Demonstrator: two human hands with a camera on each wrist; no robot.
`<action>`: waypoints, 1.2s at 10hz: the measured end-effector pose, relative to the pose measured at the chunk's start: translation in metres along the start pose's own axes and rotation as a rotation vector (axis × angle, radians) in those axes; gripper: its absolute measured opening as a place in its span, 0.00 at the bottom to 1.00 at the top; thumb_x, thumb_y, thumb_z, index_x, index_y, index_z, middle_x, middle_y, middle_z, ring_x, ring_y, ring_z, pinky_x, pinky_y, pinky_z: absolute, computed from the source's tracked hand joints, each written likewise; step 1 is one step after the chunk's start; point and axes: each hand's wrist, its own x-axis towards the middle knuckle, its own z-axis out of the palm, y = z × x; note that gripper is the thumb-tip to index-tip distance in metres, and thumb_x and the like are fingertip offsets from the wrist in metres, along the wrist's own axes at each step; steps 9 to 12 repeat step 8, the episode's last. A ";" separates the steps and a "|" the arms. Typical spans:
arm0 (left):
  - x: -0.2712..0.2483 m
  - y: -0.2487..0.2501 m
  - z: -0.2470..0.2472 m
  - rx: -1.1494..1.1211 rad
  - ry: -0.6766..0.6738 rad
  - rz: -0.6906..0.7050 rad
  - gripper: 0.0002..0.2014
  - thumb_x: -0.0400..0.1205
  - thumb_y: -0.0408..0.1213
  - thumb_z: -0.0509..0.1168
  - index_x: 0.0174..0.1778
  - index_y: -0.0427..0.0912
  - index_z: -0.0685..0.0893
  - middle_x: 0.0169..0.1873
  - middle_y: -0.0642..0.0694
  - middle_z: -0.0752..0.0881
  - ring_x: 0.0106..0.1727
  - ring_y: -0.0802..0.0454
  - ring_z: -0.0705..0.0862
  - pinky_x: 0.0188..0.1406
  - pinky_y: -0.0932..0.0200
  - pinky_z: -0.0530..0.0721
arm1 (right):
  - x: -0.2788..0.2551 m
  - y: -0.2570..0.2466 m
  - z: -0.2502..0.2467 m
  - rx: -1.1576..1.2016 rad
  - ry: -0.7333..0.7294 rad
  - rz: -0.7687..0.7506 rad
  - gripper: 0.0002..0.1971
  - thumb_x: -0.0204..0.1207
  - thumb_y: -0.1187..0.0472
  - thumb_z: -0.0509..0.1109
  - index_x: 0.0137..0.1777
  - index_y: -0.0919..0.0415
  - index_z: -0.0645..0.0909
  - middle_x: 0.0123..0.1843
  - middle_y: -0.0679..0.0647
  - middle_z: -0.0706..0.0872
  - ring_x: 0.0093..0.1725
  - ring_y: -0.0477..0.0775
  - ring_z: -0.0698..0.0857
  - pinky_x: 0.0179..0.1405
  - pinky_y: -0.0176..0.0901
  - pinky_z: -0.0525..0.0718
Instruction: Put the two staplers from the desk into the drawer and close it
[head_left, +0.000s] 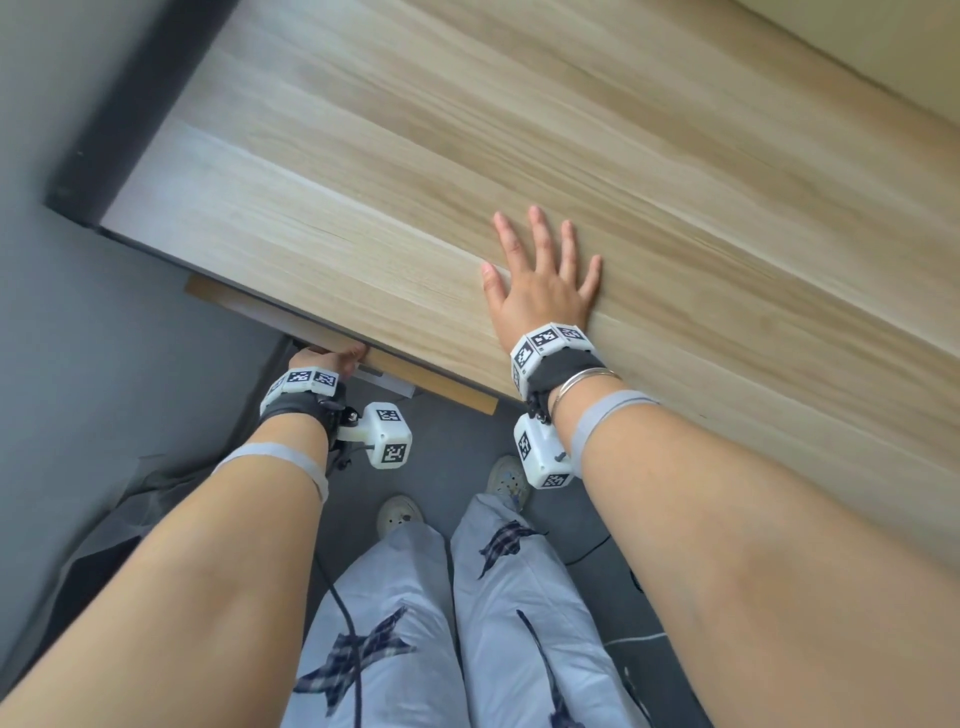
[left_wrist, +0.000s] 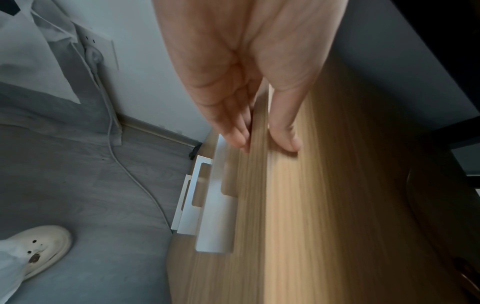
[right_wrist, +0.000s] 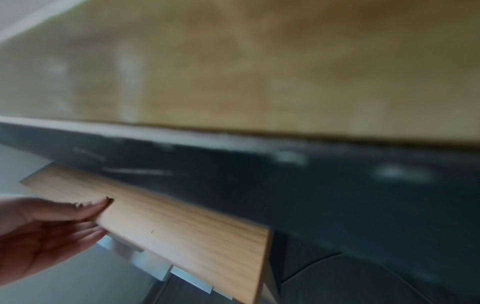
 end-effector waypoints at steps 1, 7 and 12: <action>0.010 0.002 0.002 0.043 -0.057 0.020 0.29 0.75 0.59 0.63 0.30 0.31 0.82 0.48 0.26 0.84 0.34 0.43 0.85 0.35 0.62 0.78 | 0.000 0.000 0.000 0.006 0.008 0.001 0.27 0.81 0.38 0.49 0.81 0.31 0.51 0.87 0.42 0.52 0.86 0.57 0.51 0.80 0.70 0.48; -0.006 0.007 -0.012 -0.333 -0.189 0.006 0.10 0.79 0.37 0.68 0.31 0.43 0.80 0.25 0.49 0.88 0.28 0.57 0.84 0.28 0.69 0.84 | -0.001 -0.001 -0.004 0.018 -0.032 -0.003 0.28 0.81 0.38 0.50 0.81 0.31 0.51 0.87 0.42 0.52 0.86 0.57 0.51 0.80 0.70 0.47; -0.011 -0.001 -0.009 -0.221 -0.135 0.031 0.13 0.79 0.38 0.68 0.29 0.41 0.75 0.30 0.45 0.78 0.30 0.53 0.78 0.51 0.55 0.85 | 0.000 0.001 -0.006 0.038 -0.068 0.006 0.27 0.81 0.39 0.49 0.81 0.31 0.50 0.87 0.41 0.51 0.87 0.57 0.49 0.80 0.70 0.45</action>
